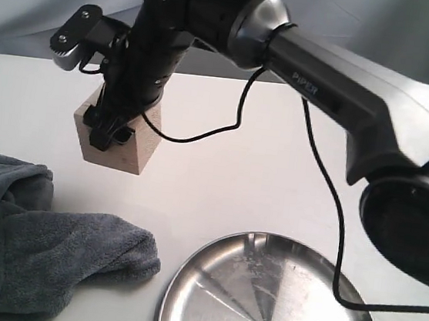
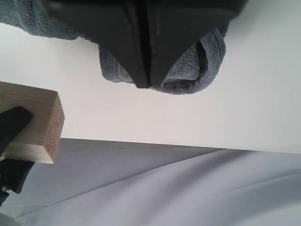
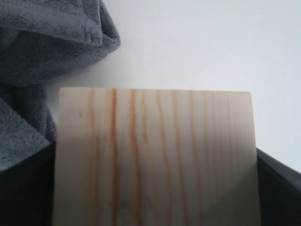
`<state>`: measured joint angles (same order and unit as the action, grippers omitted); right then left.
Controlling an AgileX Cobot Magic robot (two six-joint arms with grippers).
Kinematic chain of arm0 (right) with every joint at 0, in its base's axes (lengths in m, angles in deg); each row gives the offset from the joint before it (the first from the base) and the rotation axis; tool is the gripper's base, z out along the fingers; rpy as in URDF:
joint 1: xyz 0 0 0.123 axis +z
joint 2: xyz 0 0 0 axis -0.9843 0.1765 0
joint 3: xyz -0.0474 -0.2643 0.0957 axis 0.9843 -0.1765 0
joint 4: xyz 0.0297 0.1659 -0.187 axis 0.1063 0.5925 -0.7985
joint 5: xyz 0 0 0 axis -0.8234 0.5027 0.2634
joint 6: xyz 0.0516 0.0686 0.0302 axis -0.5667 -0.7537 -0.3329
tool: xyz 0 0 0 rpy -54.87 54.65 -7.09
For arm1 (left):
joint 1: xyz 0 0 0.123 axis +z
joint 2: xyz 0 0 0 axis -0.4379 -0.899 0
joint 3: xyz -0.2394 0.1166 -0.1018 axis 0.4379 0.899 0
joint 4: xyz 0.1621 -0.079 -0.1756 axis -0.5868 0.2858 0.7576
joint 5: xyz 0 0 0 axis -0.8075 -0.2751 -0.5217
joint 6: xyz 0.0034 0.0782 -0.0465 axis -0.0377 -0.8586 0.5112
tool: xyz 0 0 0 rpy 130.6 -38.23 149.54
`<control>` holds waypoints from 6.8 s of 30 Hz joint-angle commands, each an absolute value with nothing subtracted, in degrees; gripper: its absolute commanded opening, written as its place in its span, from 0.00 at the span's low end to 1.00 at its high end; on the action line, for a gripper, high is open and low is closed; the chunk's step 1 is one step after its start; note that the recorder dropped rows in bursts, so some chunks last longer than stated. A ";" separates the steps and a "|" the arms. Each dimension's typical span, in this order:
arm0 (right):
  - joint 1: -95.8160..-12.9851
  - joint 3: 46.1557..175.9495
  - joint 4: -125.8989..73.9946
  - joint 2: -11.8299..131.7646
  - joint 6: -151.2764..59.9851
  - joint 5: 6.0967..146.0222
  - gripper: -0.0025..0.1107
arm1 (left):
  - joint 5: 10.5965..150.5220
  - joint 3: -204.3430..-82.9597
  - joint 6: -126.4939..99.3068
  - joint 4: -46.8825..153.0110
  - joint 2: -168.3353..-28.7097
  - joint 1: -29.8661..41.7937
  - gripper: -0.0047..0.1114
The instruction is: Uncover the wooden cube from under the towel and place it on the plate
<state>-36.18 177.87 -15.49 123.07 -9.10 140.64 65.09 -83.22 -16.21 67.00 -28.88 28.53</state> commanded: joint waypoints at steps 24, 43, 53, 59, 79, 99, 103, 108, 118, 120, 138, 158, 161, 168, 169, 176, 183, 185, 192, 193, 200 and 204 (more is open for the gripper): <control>-39.97 175.62 -17.82 111.56 -20.55 146.02 0.17 | 65.53 -82.96 -15.63 67.25 -28.71 28.08 0.04; -39.97 143.77 -19.92 93.54 -20.69 137.81 0.17 | 65.53 -82.96 -15.63 67.25 -28.71 28.08 0.04; -39.97 126.16 -19.92 82.32 -20.88 131.42 0.16 | 65.53 -82.96 -15.63 67.25 -28.71 28.08 0.04; -39.97 116.36 -18.66 76.24 -21.34 126.17 0.16 | 65.53 -82.96 -15.63 67.25 -28.71 28.08 0.04; -39.86 83.73 -12.98 65.73 -25.60 96.11 0.16 | 65.53 -82.96 -15.63 67.25 -28.71 28.08 0.04; -39.86 75.23 -11.76 75.60 -23.21 87.86 0.31 | 65.53 -82.96 -15.63 67.25 -28.71 28.08 0.04; -39.86 75.33 -11.76 75.60 -23.21 87.86 0.49 | 65.53 -82.96 -15.63 67.25 -28.71 28.08 0.04; -39.86 75.33 -11.10 75.60 -23.21 88.20 0.65 | 65.53 -82.96 -15.63 67.25 -28.71 28.08 0.04; -39.86 75.33 -7.43 73.06 -23.21 88.20 0.84 | 65.53 -82.96 -15.63 67.25 -28.71 28.08 0.04; -39.86 75.33 -6.99 72.26 -23.21 88.20 0.86 | 65.53 -82.96 -15.63 67.25 -28.71 28.08 0.04; -39.86 75.61 -5.31 60.94 -23.21 85.73 0.87 | 65.53 -82.96 -15.63 67.25 -28.71 28.08 0.04; -41.66 86.31 -9.02 60.56 -24.31 87.00 0.07 | 65.53 -82.96 -15.63 67.25 -28.71 28.08 0.04; -44.56 86.31 -9.02 60.56 -24.31 87.13 0.02 | 65.53 -82.96 -15.63 67.25 -28.71 28.08 0.04; -54.69 86.31 -8.74 60.56 -24.45 87.02 0.02 | 65.53 -82.96 -15.63 67.25 -28.71 28.08 0.04; -55.88 86.31 -8.74 60.56 -24.55 86.76 0.02 | 65.53 -82.96 -15.63 67.25 -28.71 28.08 0.04; -66.31 86.31 -8.74 60.56 -27.50 84.68 0.02 | 65.53 -82.96 -15.63 67.25 -28.71 28.08 0.04; -76.05 86.31 -8.74 60.56 -28.89 83.60 0.02 | 65.53 -82.96 -15.63 67.25 -28.71 28.08 0.04; -78.22 86.31 -8.74 60.56 -28.78 83.60 0.02 | 65.53 -82.96 -15.63 67.25 -28.71 28.08 0.04; -85.50 86.31 -9.52 60.56 -28.54 83.60 0.02 | 65.53 -82.96 -15.63 67.25 -28.71 28.08 0.04; -86.42 86.31 -10.22 60.56 -28.54 83.60 0.02 | 65.53 -82.96 -15.63 67.25 -28.71 28.08 0.04; -88.57 86.31 -10.51 60.45 -28.43 84.43 0.02 | 65.53 -82.96 -15.63 67.25 -28.71 28.08 0.04; -88.57 86.31 -10.51 58.18 -28.43 87.39 0.02 | 65.53 -82.96 -15.63 67.25 -28.71 28.08 0.04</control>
<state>-88.38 86.00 -9.89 60.09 -28.52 85.55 65.09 -83.22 -16.21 67.00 -28.88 28.53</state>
